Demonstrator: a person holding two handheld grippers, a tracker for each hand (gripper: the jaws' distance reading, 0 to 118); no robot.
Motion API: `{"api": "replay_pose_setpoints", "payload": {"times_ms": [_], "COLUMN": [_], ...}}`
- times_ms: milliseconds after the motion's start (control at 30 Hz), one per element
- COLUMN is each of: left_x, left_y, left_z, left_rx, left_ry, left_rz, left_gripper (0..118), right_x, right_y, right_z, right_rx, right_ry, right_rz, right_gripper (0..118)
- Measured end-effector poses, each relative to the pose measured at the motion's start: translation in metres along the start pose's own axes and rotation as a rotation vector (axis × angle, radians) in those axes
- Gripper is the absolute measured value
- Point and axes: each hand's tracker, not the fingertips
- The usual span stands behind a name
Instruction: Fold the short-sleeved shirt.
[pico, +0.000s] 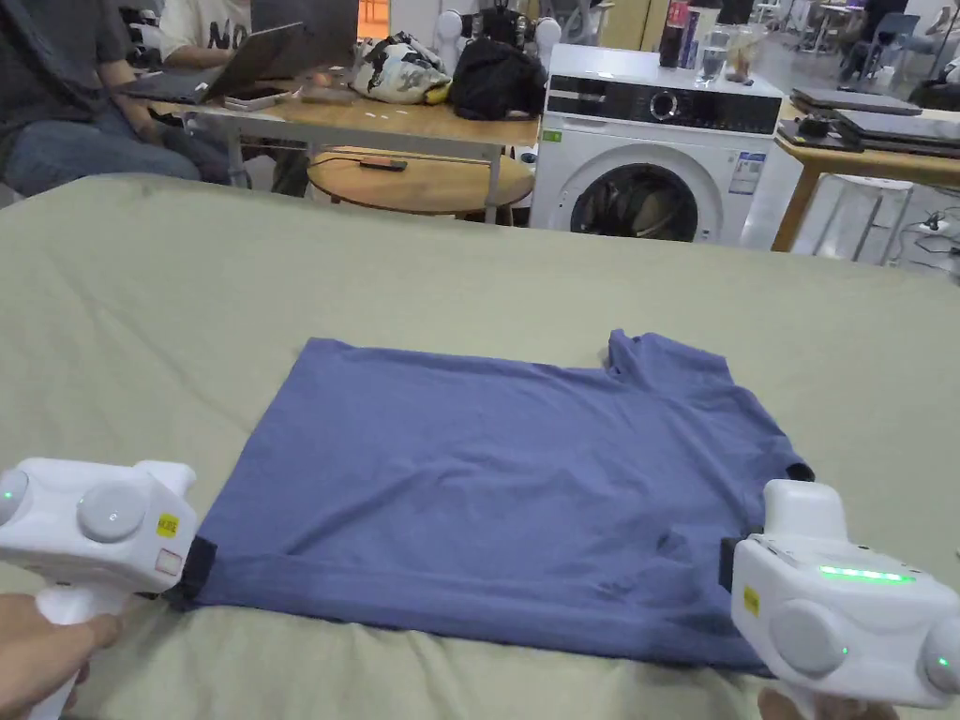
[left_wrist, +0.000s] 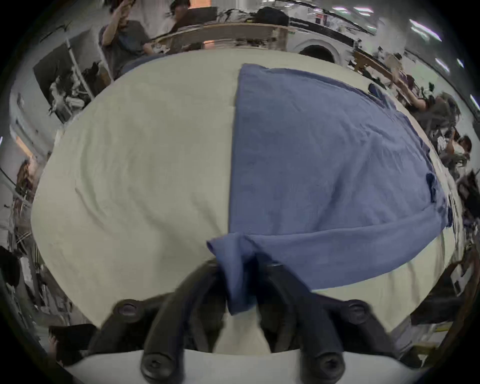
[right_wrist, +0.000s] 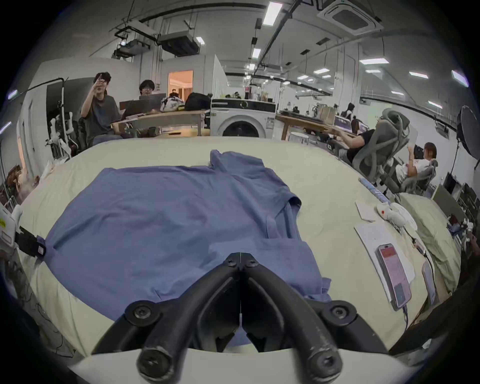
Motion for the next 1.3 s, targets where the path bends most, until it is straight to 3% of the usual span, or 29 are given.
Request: {"api": "replay_pose_setpoints", "payload": {"times_ms": [100,133,233,367,467,567,633,800,867,1000,1300], "left_x": [-0.006,-0.005,-0.003,-0.001,0.000,-0.002,-0.005,-0.011,-0.011,-0.013,-0.022], "left_y": [-0.003,-0.005,-0.008,-0.008,-0.010,-0.011,-0.013,-0.011,-0.004,0.026,0.131], "left_z": [-0.001,0.000,0.001,0.002,0.002,0.001,0.002,0.016,0.027,0.045,0.013], "left_rx": [0.015,0.021,0.035,0.046,0.053,0.062,0.070,0.135,0.198,0.269,0.305], "left_ry": [-0.013,-0.016,-0.012,0.001,0.009,0.007,-0.001,-0.038,-0.069,-0.097,-0.104], "left_rz": [0.019,0.025,0.016,0.001,-0.003,0.002,0.005,0.031,0.047,0.071,0.107], "left_gripper": [2,2,1,1,1,1,1,0,0,0,0], "right_x": [0.021,0.028,0.046,0.064,0.064,0.061,0.059,0.069,0.068,0.068,0.064], "right_y": [0.004,0.004,0.000,-0.017,-0.033,-0.046,-0.047,-0.040,-0.023,0.016,0.100], "right_z": [-0.005,-0.005,-0.012,-0.019,-0.029,-0.037,-0.036,-0.024,-0.007,0.000,-0.074], "right_rx": [-0.075,-0.082,-0.183,-0.265,-0.337,-0.341,-0.314,-0.260,-0.185,-0.113,-0.066], "right_ry": [-0.002,-0.013,-0.048,-0.061,-0.001,0.020,0.021,0.048,0.061,0.070,0.053], "right_rz": [-0.040,-0.052,0.005,-0.036,-0.046,-0.054,-0.031,-0.034,-0.069,-0.063,-0.078], "right_gripper": [0,6,45,49,46,16,2,0,0,0,0]}}
